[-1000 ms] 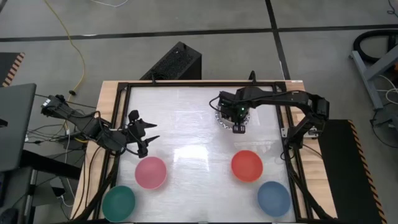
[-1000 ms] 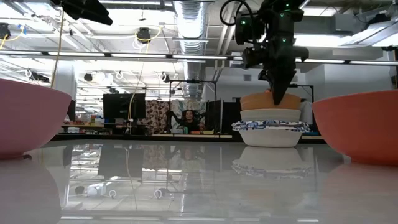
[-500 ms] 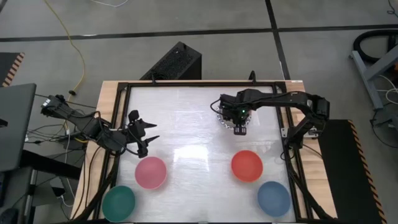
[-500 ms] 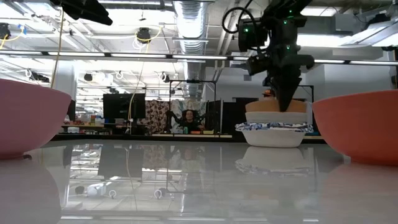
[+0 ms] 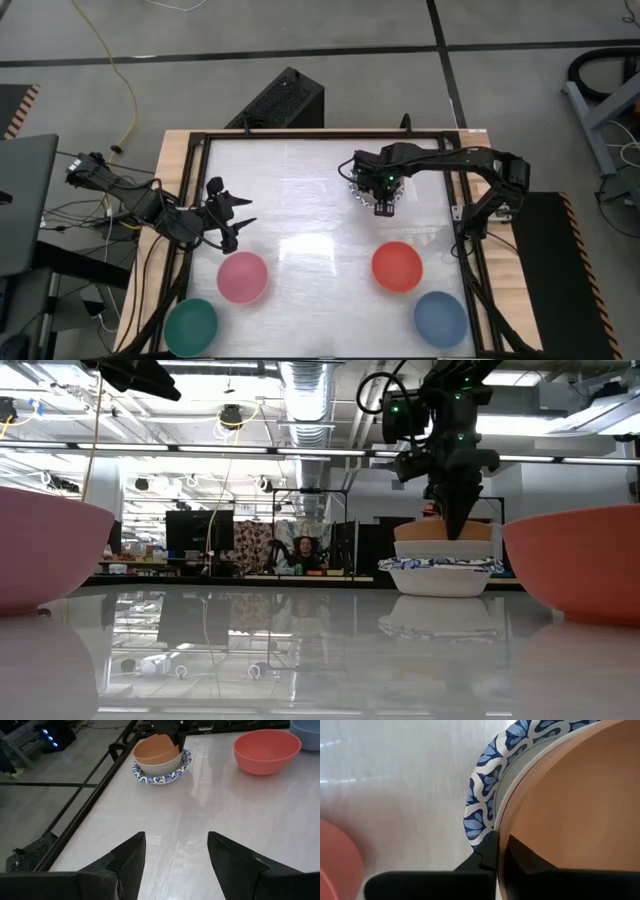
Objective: Nest bowls inside each other
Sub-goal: Stack the light orange bowl on top of the gray bowl, then stack the orange bowl on top of the light orange bowl
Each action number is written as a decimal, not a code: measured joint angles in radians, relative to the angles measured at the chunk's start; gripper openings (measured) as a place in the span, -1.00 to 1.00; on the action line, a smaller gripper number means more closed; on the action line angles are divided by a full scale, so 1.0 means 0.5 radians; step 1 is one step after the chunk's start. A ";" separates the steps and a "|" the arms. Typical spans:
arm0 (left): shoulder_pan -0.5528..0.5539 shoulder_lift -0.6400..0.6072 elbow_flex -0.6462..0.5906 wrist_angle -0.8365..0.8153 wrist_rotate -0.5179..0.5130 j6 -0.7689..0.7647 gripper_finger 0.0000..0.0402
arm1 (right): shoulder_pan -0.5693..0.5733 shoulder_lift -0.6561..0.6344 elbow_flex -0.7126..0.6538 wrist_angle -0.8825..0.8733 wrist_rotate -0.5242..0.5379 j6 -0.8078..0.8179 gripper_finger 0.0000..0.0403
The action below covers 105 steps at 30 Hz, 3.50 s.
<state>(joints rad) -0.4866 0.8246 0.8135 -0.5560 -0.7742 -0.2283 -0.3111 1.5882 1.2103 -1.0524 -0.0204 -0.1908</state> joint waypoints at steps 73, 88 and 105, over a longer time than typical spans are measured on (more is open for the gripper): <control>-0.005 0.118 0.001 -0.027 -0.050 -0.039 0.01 | 0.809 -0.357 -0.534 0.366 1.724 0.793 -0.97; -0.007 0.118 0.001 -0.027 -0.052 -0.042 0.01 | 1.298 -0.851 -0.532 -0.196 1.233 1.924 -0.94; -0.006 0.118 0.001 -0.021 -0.047 -0.061 0.01 | 1.727 -0.843 -0.532 -0.276 0.623 3.055 -0.47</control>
<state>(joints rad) -0.4896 0.8837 0.8139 -0.5667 -0.7979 -0.2591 0.5526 1.1667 0.9443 -1.1904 0.2913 1.3369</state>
